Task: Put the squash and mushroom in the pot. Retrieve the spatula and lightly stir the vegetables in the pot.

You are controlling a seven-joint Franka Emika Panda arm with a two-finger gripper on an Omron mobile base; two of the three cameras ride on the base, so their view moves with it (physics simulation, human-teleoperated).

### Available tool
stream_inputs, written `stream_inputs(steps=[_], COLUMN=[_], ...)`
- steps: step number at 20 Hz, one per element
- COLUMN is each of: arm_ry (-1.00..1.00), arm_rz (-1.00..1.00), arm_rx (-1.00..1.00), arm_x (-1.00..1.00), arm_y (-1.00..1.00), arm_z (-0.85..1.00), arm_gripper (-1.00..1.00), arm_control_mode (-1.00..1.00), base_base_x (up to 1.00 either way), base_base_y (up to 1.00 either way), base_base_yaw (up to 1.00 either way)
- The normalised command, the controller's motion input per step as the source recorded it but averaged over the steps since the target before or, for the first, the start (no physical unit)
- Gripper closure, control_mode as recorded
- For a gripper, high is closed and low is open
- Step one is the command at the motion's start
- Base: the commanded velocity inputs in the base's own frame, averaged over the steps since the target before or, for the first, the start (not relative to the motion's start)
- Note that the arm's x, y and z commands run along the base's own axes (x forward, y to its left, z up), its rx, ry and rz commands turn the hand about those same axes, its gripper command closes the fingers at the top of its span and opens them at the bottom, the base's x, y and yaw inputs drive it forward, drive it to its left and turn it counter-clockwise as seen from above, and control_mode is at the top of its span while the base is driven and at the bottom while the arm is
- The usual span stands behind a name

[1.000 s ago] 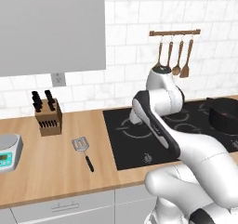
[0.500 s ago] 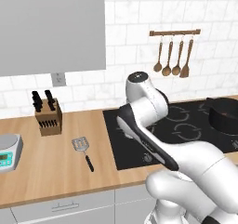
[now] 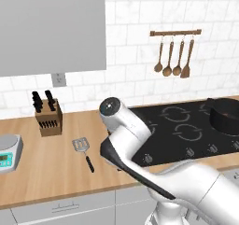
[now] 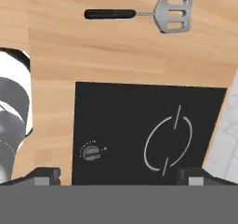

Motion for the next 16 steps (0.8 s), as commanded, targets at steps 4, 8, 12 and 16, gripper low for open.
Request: stream_inputs(steps=[4, 8, 12, 16], arm_ry=[0.10, 0.27, 0.24, 0.02], arm_rz=[0.73, 0.62, 0.59, 0.42], arm_rx=[-0.36, -0.21, -0.19, -0.27], arm_x=[-0.03, 0.16, 0.11, -0.05], arm_y=[0.38, 0.38, 0.51, 0.67], arm_z=[-0.15, 0.00, -0.07, -0.41], arm_gripper=[-1.00, -1.00, -1.00, -1.00], arm_control_mode=[-1.00, -1.00, -1.00, -1.00], base_base_x=[0.00, 0.00, 0.00, 0.00], base_base_y=[0.00, 0.00, 0.00, 0.00], base_base_yaw=[0.00, 0.00, 0.00, 0.00])
